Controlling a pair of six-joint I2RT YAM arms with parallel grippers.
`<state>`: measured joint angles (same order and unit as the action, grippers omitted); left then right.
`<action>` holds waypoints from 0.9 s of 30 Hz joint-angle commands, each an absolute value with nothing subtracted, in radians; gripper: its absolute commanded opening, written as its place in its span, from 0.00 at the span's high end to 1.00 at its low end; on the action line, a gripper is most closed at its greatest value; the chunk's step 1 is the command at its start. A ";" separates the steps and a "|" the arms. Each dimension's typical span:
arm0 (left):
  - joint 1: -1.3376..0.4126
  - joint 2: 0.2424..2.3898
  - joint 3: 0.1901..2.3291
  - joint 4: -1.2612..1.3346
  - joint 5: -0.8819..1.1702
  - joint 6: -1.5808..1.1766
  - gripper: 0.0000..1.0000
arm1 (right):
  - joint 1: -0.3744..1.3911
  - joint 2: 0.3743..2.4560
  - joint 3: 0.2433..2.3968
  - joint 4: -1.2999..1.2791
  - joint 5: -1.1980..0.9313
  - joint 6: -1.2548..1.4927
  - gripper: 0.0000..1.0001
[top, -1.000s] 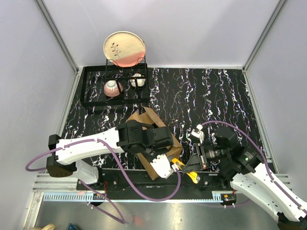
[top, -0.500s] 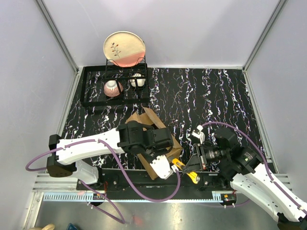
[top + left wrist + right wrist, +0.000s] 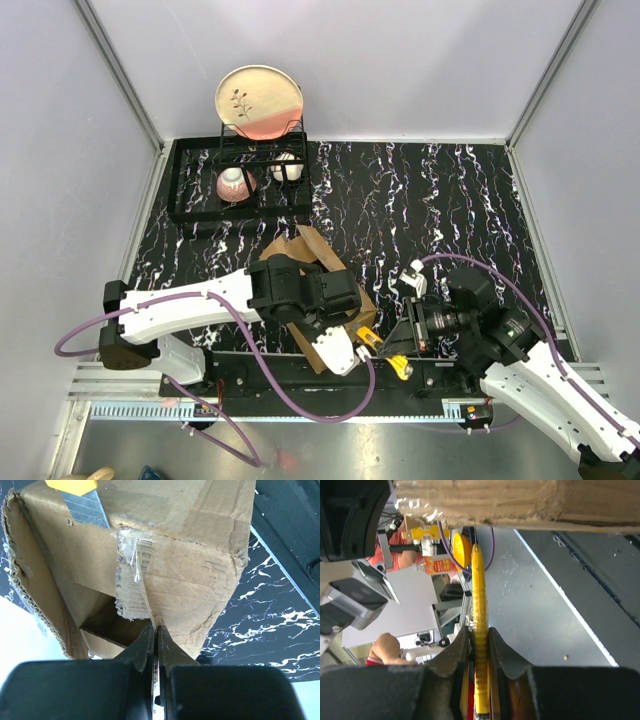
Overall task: Unpack the express box
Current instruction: Cut the express box at the center of the board.
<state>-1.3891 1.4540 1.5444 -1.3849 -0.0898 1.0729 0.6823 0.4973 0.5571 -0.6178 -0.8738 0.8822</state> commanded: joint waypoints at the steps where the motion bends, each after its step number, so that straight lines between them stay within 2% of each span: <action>1: -1.401 1.414 1.586 -1.416 -0.121 1.071 1.00 | 0.684 0.495 0.511 -0.488 -0.876 0.962 1.00; 27: -1.410 1.491 1.609 -1.371 -0.163 1.074 1.00 | 0.683 0.555 0.397 -0.203 -1.164 1.120 1.00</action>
<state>-1.4040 1.4937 1.5536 -1.3979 -0.0982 1.0721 0.6823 0.5552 0.3958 -0.2924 -1.0389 1.0859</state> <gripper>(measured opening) 0.015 0.221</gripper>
